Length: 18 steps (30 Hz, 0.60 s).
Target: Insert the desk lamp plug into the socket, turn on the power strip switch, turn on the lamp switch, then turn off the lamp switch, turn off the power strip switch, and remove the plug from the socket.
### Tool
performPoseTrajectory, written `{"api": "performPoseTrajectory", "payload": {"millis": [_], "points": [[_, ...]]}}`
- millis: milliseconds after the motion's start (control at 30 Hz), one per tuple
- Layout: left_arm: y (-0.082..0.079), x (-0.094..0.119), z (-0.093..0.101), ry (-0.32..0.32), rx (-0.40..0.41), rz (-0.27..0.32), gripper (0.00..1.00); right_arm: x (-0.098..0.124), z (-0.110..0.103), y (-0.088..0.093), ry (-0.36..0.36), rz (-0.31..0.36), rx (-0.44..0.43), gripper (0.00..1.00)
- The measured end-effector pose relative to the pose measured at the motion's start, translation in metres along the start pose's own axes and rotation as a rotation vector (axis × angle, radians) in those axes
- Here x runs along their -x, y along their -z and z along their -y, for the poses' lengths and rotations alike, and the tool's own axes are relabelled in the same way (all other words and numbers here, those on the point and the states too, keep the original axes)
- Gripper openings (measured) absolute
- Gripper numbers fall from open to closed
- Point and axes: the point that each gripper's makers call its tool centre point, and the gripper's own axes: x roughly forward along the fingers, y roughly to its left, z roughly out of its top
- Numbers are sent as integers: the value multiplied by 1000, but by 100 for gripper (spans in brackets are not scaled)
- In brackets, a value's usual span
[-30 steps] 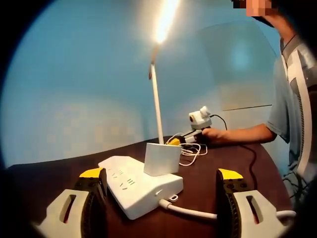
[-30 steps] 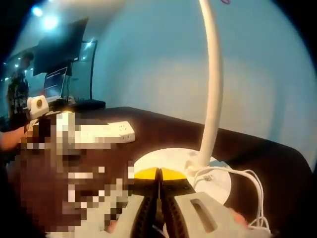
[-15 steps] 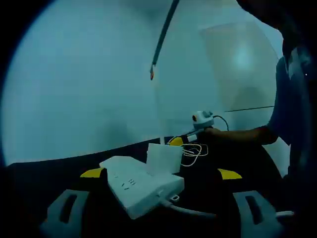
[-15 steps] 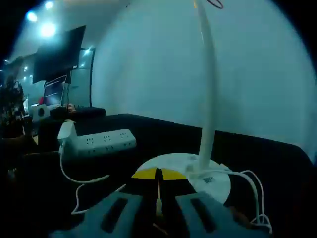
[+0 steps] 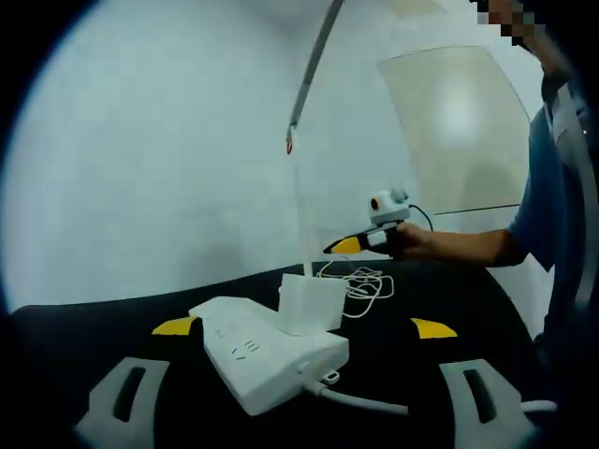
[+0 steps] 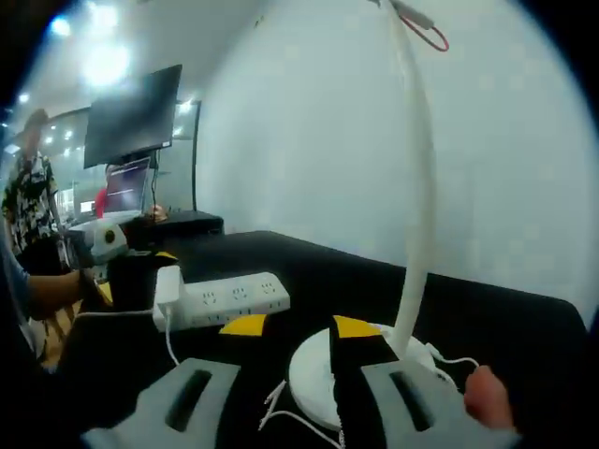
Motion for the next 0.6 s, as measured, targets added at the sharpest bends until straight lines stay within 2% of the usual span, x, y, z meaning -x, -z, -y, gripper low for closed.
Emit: {"api": "performPoseTrajectory", "payload": {"millis": [133,300,400,600], "points": [[0,0,1,4,-1,1,86,11,-12,-20,-24,0,23,28],[-1,0,0,4,1,5,86,17,-27,-33,-54,-23,9,30],[-1,0,0,4,1,6,86,19,-33,-40,-50,-41,30,33],[-1,0,-3,1,6,11,85,24,-44,-55,-66,-34,-18,33]]}}
